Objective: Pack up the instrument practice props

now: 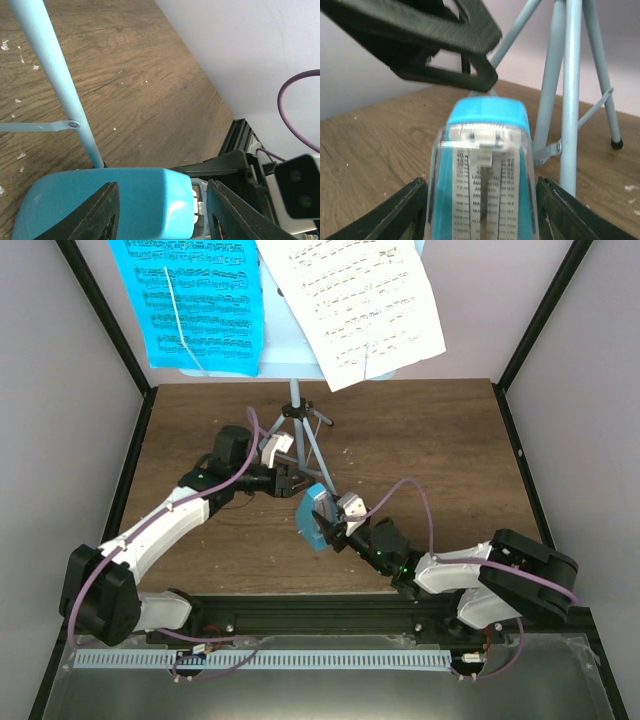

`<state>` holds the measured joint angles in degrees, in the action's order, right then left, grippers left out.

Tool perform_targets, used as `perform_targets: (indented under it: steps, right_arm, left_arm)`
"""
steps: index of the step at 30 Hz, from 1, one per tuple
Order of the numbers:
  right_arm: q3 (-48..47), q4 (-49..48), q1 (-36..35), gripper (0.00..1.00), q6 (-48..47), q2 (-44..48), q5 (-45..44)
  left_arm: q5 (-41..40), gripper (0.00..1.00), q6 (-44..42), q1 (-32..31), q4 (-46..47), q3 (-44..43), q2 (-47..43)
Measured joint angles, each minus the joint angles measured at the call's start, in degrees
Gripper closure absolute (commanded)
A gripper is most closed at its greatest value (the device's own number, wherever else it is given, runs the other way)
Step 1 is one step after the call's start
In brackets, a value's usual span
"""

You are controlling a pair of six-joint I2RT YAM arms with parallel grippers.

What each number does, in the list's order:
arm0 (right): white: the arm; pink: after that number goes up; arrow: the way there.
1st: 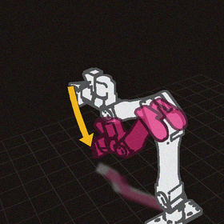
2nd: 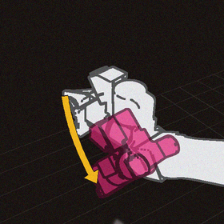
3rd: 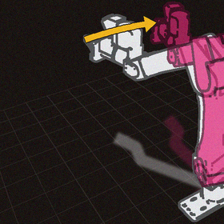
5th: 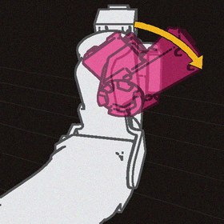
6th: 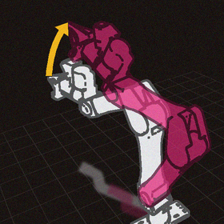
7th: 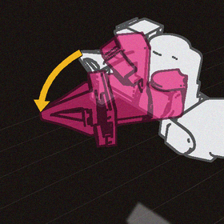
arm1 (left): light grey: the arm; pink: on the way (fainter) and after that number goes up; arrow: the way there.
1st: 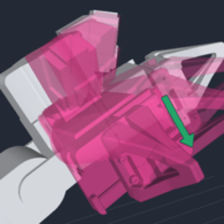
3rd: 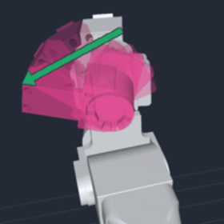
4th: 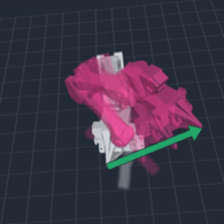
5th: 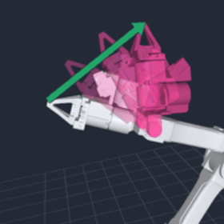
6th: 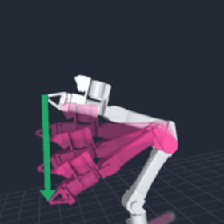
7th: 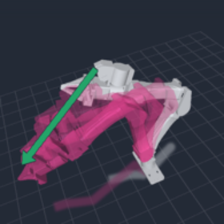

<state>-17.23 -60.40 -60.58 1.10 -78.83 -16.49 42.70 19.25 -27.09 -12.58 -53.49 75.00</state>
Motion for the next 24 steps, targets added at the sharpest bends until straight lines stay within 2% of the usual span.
perform_targets:
  steps: [8, 10, 12, 15, 19, 24]
  right_arm:
    - [-2.40, 6.12, 0.00, 0.33, 1.95, -1.90, -0.63]
    - [-2.67, 7.48, 0.00, 0.28, 2.67, -2.03, -0.79]
    - [-2.73, 9.18, 0.00, 0.17, 3.13, -2.03, -1.11]
    - [-2.73, 11.56, 0.00, 0.01, 4.13, -2.01, -1.68]
    - [-2.56, 14.10, -0.04, 0.00, 4.37, 0.09, -1.64]
    - [-0.61, 17.94, 0.02, 0.00, 4.11, 10.71, -0.39]
  left_arm:
    - [-0.24, 0.50, -0.11, 0.02, -0.15, 0.02, -0.85]
    - [-0.42, 0.50, -0.22, 0.02, -0.17, 0.02, -1.14]
    - [-0.59, 0.47, -0.33, 0.02, -0.22, 0.02, -1.27]
    - [-1.25, 0.35, -0.83, 0.02, -0.50, 0.09, -1.73]
    - [-1.90, 0.14, -1.64, 0.00, -0.61, 0.44, -3.56]
    - [-5.27, 0.01, -5.29, -2.36, -1.92, 0.50, -6.73]
